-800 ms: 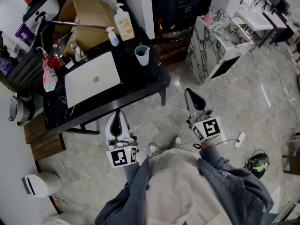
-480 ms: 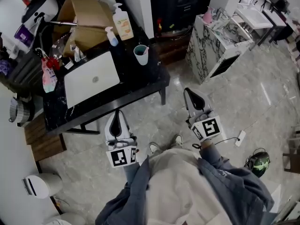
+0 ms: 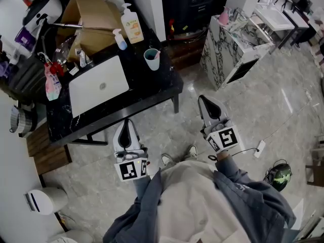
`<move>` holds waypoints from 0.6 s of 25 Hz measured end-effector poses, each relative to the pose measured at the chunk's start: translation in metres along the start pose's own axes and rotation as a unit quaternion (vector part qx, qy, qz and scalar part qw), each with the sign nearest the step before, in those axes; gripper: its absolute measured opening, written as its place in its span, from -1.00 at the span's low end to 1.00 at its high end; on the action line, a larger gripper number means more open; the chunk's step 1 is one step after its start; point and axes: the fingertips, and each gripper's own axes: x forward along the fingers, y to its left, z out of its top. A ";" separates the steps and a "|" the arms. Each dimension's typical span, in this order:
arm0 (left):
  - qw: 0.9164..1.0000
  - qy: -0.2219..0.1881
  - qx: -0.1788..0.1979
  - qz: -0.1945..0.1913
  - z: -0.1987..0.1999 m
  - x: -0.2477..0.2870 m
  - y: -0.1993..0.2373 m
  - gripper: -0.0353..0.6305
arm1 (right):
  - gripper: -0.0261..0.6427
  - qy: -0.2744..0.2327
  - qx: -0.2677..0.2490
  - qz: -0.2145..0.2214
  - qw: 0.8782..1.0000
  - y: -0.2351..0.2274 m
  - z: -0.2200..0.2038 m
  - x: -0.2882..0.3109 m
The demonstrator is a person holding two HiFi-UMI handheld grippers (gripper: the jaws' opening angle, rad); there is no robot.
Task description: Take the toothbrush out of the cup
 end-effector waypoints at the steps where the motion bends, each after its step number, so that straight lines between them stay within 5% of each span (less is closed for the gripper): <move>1: 1.000 -0.001 0.000 0.000 0.000 0.000 0.000 -0.71 | -0.91 -0.004 0.002 -0.001 1.000 0.000 0.001 0.000; 15: 1.000 -0.009 0.019 -0.011 0.004 0.002 -0.007 -0.64 | -0.91 -0.013 0.000 0.001 1.000 0.000 0.005 -0.001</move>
